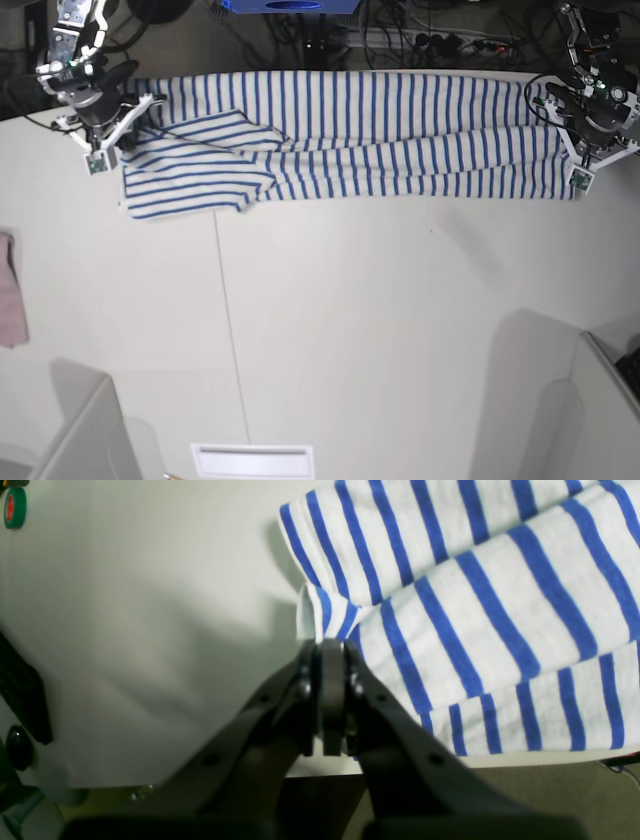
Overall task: Fold the T-shirt properly
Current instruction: 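Open both grippers and move them to the folded shirt's ends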
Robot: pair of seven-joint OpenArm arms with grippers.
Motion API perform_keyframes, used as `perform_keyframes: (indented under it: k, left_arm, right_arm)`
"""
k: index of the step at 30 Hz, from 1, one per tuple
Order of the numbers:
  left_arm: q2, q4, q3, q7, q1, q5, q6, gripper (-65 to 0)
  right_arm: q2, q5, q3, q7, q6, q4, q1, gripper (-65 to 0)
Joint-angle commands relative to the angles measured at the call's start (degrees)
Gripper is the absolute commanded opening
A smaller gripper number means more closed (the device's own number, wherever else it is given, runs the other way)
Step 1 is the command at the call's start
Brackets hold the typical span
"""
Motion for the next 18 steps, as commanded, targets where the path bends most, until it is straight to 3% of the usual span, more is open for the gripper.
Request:
perform_keyframes:
  k: [1, 6, 7, 9, 11, 14, 16, 18]
  left_arm:
    - [-0.9, 0.7, -0.3, -0.1, -0.1, 0.4, 0.1, -65.0]
    - [-0.9, 0.7, -0.7, 0.0, 0.5, 0.4, 0.1, -65.0]
    - [-0.9, 0.7, -0.7, 0.0, 0.7, 0.4, 0.1, -65.0]
    - [-0.9, 0.7, -0.8, 0.0, 0.7, 0.4, 0.1, -53.3]
    - [-0.9, 0.9, -2.4, 0.0, 0.7, 0.3, 0.1, -37.5]
    - [-0.2, 1.3, -9.6, -0.3, 0.4, -0.7, -0.1, -21.2]
    - [1.2, 1.4, -15.2, -0.5, 0.2, -3.8, -0.2, -18.9]
    - [1.9, 1.4, -20.7, -0.5, 0.5, -10.2, -0.2, -19.7]
  right_arm:
    - [0.6, 0.2, 0.3, 0.9, 0.0, 0.5, 0.1, -65.0]
    - [0.6, 0.2, 0.3, 0.8, 0.0, 0.4, -0.2, -65.0]
    - [0.6, 0.2, 0.3, 0.8, 0.0, 0.6, -0.2, -59.6]
    - [0.6, 0.3, 0.5, 0.8, 0.0, 0.8, -0.6, -43.4]
    - [0.6, 0.4, 0.7, 1.3, 0.0, 1.9, -1.5, -34.4]
    - [-0.1, 0.5, 0.8, 1.4, 0.0, 6.6, -2.9, -36.3]
    - [-1.3, 0.5, 0.5, 3.0, 0.4, 8.3, -3.5, -37.2]
    - [-2.2, 0.5, 0.2, 5.7, 4.1, 8.3, -3.8, -37.2]
